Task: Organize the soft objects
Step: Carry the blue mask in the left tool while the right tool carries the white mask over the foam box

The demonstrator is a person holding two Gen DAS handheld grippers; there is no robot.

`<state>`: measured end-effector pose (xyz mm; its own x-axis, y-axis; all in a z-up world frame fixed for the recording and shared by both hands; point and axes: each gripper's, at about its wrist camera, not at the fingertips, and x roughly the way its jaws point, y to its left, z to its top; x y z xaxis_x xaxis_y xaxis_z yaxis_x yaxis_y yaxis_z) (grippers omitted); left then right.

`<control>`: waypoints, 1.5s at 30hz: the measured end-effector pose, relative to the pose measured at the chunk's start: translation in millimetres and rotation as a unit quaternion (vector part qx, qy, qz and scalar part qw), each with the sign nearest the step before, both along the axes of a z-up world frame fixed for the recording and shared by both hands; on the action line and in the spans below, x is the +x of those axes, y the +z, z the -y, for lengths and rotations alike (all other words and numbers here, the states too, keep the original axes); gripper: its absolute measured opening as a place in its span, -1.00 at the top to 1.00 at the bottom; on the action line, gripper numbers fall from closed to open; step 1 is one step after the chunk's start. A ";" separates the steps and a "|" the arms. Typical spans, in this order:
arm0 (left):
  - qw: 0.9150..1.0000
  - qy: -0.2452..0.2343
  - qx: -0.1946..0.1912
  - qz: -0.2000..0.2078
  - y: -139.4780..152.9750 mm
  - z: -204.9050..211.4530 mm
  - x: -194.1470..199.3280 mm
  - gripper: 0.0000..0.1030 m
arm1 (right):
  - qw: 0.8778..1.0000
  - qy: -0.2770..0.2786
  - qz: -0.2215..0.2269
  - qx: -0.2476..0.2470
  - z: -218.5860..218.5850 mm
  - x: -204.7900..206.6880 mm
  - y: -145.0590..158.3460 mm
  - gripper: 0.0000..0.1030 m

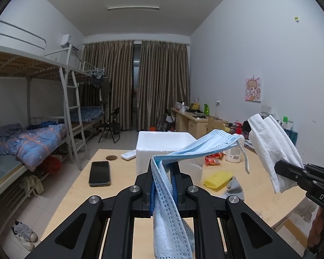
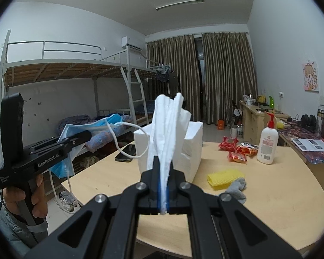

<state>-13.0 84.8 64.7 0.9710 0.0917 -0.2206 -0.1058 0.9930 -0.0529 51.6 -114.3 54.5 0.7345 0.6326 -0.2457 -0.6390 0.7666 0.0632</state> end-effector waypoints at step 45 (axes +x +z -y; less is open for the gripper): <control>0.999 -0.021 -0.016 -0.039 50.8 -41.8 164.3 0.75 | 0.999 0.034 -0.040 -0.012 -54.9 133.5 35.9 0.90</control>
<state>151.2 126.7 115.5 0.9539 0.0427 -0.2969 -0.0688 0.9946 -0.0780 185.1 -59.3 90.4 0.6671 0.6744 -0.3164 -0.6841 0.7228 0.0982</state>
